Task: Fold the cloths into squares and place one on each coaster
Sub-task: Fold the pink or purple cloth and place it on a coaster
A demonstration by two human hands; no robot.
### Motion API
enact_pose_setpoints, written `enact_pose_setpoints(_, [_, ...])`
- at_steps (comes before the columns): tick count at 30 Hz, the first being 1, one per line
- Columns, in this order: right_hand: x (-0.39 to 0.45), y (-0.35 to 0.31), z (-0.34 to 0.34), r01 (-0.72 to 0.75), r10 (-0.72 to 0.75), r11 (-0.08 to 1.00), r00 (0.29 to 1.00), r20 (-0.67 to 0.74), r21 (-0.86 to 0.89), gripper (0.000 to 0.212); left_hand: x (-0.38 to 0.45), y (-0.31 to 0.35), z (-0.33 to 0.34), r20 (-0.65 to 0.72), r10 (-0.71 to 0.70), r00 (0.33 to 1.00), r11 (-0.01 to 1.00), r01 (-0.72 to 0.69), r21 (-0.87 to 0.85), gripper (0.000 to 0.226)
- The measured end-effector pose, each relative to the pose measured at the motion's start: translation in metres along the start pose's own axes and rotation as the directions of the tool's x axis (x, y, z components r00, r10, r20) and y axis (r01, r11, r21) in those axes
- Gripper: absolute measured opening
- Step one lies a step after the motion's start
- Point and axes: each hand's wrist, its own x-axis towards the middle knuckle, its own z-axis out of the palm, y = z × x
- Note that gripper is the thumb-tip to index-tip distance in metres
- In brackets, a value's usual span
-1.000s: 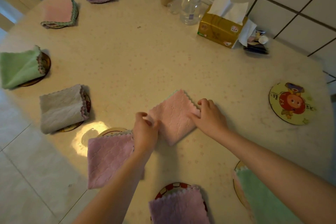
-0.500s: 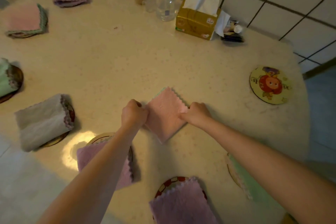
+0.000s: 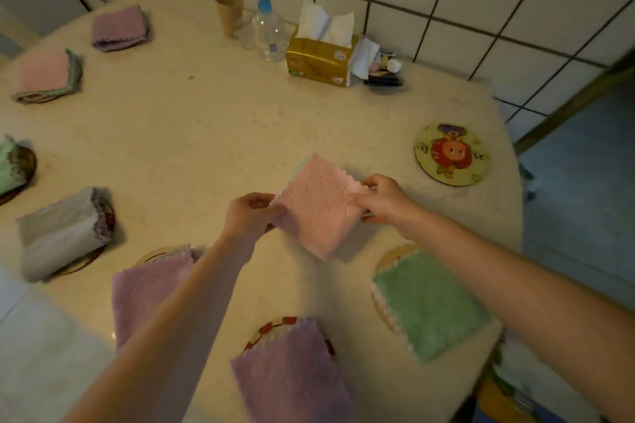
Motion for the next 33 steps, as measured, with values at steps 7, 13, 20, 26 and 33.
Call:
enact_pose_setpoints(7, [-0.029,0.061,-0.112,-0.045,0.047,0.981,0.999,-0.006,0.19,0.039,-0.034,0.005,0.119,-0.006,0.008,1.0,0.995,-0.008,-0.104,0.015])
enact_pose_setpoints(13, [-0.031,0.095,-0.179,-0.036,0.055,0.926,0.998,-0.041,0.376,0.022,-0.024,0.023,0.203,0.001,0.062,0.998,0.995,-0.062,-0.075,0.013])
enact_pose_setpoints(20, [0.013,0.099,-0.227,-0.043,0.153,0.851,0.974,-0.169,0.523,0.024,0.034,0.068,0.272,0.039,0.158,0.987,0.985,-0.16,0.063,0.015])
enact_pose_setpoints(26, [0.062,0.09,-0.244,-0.049,0.19,0.871,0.951,-0.243,0.49,0.029,0.087,0.084,0.305,0.055,0.194,0.979,0.96,-0.201,0.194,0.016])
enact_pose_setpoints(33, [0.087,0.1,-0.246,-0.119,0.243,0.936,0.899,-0.365,0.33,0.027,0.1,0.056,0.299,0.062,0.285,0.956,0.762,-0.266,0.591,0.036])
